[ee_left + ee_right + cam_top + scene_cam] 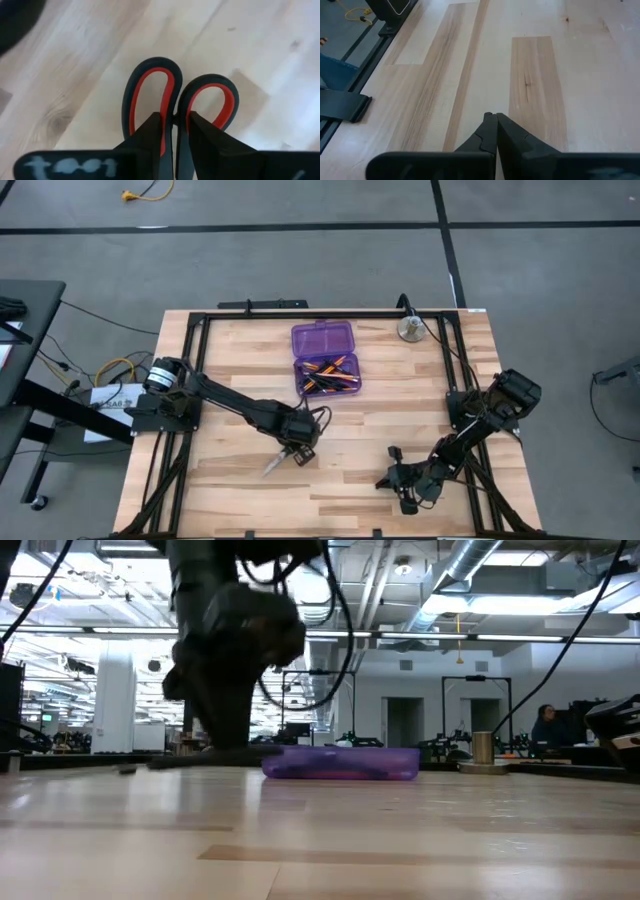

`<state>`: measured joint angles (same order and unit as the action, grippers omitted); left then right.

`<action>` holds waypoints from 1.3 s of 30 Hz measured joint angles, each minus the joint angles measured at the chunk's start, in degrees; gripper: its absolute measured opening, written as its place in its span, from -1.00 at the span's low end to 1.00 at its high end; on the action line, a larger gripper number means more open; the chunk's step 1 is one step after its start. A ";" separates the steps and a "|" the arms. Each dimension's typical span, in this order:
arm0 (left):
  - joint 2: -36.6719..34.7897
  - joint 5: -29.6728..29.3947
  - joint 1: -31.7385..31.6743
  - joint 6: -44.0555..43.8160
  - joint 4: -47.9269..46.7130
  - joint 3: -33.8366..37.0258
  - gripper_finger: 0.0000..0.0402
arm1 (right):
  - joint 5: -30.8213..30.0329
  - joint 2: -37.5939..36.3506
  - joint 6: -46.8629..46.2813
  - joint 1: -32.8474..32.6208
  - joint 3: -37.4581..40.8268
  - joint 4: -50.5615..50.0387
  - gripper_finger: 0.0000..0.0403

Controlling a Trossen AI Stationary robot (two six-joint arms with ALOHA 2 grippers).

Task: Pick & place school supplies into a supply box
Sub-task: Put the red black scissors into the purple supply box

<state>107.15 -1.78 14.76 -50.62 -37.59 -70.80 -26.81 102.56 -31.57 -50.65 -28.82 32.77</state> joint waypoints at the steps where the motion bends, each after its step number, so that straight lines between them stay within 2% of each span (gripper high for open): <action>1: -0.04 -0.01 0.02 0.60 -0.74 -1.00 -0.70 | 0.00 0.00 0.00 0.00 0.00 -0.01 -1.00; 7: -0.12 -0.96 -0.21 4.96 -5.28 -7.73 -0.71 | 0.00 0.00 0.00 0.00 0.00 0.00 -1.00; 12: -0.14 -4.03 -2.38 9.93 -10.07 -13.64 -0.71 | 0.00 0.00 0.00 0.00 0.00 0.00 -1.00; 17: 0.65 -6.42 -7.32 17.55 -13.30 -20.25 -0.80 | 0.00 0.00 0.00 0.00 0.00 0.01 -1.00; 22: 3.96 -4.65 -13.34 26.14 -15.26 -27.50 -0.99 | 0.02 0.00 -0.33 0.00 0.00 0.11 -1.00; 26: 5.59 -3.46 -15.69 28.91 -17.19 -30.41 -0.96 | 0.46 0.00 -2.59 -0.02 0.00 -0.05 -1.00; 31: 5.63 -1.95 -14.16 28.80 -17.52 -30.22 -0.90 | 1.40 0.00 -2.93 -0.42 0.00 -0.54 -1.00; 35: 5.63 -2.08 -10.19 25.41 -18.82 -30.15 -0.81 | 1.38 0.00 -2.93 -0.44 0.00 -0.79 -1.00; 39: 5.63 -6.15 -4.57 19.16 -21.53 -30.15 -0.67 | 1.38 0.00 -2.91 -0.39 0.00 -0.79 -1.00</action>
<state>112.77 -7.93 10.19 -31.47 -59.12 -100.95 -25.43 102.56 -34.48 -51.05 -28.82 31.99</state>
